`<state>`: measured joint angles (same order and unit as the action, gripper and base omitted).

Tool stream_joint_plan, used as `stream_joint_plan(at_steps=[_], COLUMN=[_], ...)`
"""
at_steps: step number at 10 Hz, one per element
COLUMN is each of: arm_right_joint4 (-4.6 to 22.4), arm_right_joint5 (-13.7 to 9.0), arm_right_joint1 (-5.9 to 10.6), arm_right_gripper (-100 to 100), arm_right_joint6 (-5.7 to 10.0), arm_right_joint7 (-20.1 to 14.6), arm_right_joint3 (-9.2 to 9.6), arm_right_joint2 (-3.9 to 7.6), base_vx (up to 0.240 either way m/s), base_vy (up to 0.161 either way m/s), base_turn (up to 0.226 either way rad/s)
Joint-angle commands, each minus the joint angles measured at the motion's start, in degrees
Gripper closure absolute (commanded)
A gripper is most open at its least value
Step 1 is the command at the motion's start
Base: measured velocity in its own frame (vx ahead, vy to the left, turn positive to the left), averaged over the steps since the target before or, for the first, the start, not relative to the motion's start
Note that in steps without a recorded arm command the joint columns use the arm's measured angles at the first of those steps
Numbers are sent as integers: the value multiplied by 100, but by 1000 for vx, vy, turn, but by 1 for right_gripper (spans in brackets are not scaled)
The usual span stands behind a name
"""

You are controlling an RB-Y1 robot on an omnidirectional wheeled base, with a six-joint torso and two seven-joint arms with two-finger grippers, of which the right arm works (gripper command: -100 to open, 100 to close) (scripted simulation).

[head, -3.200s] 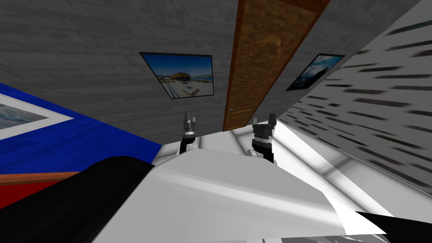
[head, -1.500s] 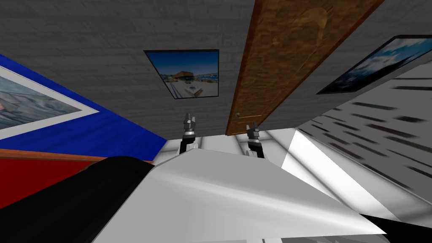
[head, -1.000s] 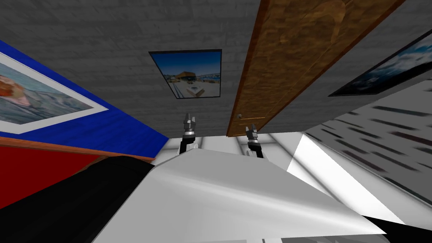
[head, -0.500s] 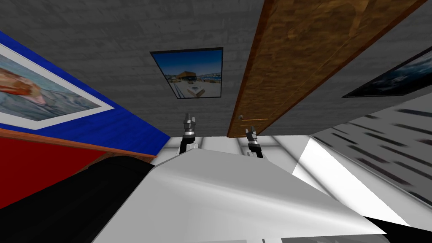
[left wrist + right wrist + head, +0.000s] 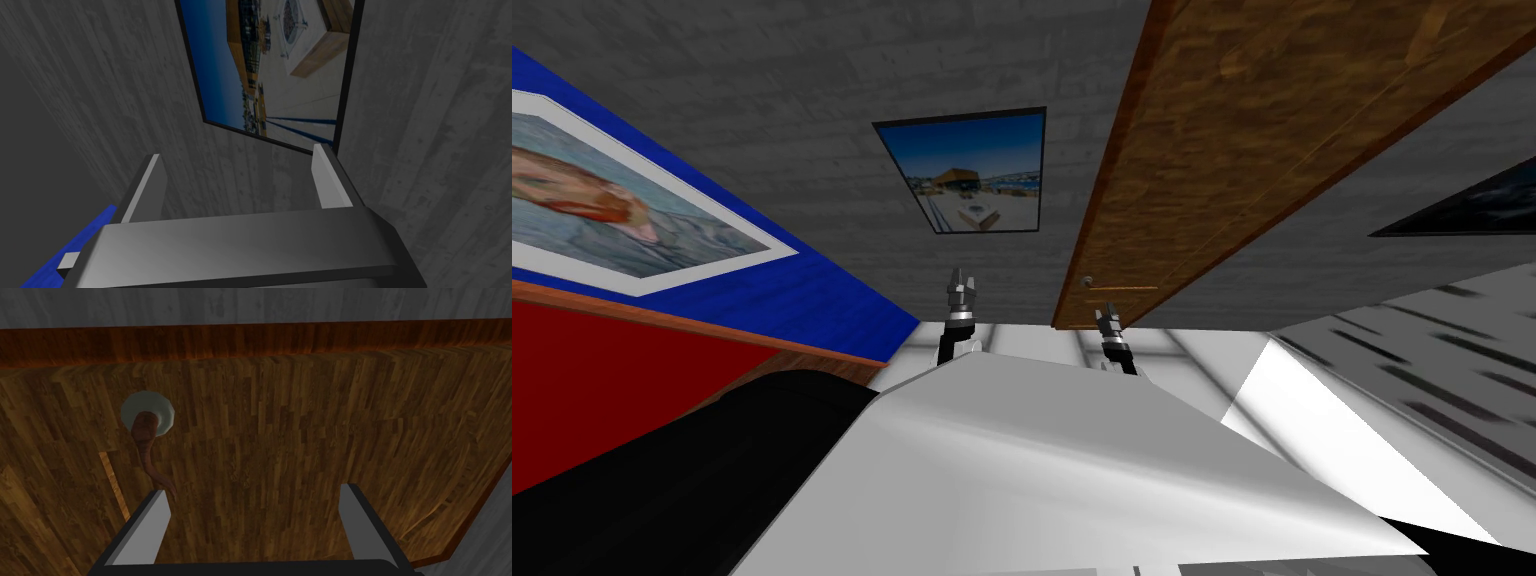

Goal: Pull the door open

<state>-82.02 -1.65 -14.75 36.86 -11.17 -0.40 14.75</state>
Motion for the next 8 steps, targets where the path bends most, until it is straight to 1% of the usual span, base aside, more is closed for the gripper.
stream_joint_plan(at_steps=[1,2,3,4,6,7,8], arm_right_joint4=[286,336,534,594,1007,1087,1273], arm_right_joint5=[-23,-23,-44,-44,-84,-84,-102], arm_right_joint1=[97,97,174,174,320,320,389], arm_right_gripper=[-100,-100,-100,-100,-100,-100,-100], arm_right_joint6=[45,45,88,88,171,171,210], arm_right_joint7=[-34,-34,-66,-66,-127,-127,-155], arm_right_joint3=[-19,-19,-38,-38,-73,-73,-89], arm_right_joint2=[85,85,161,161,306,306,374], base_vx=[44,41,45,35,57,52,45], base_vy=[-31,-32,-33,-31,-37,-52,-47], base_turn=[101,61,104,57,124,57,83])
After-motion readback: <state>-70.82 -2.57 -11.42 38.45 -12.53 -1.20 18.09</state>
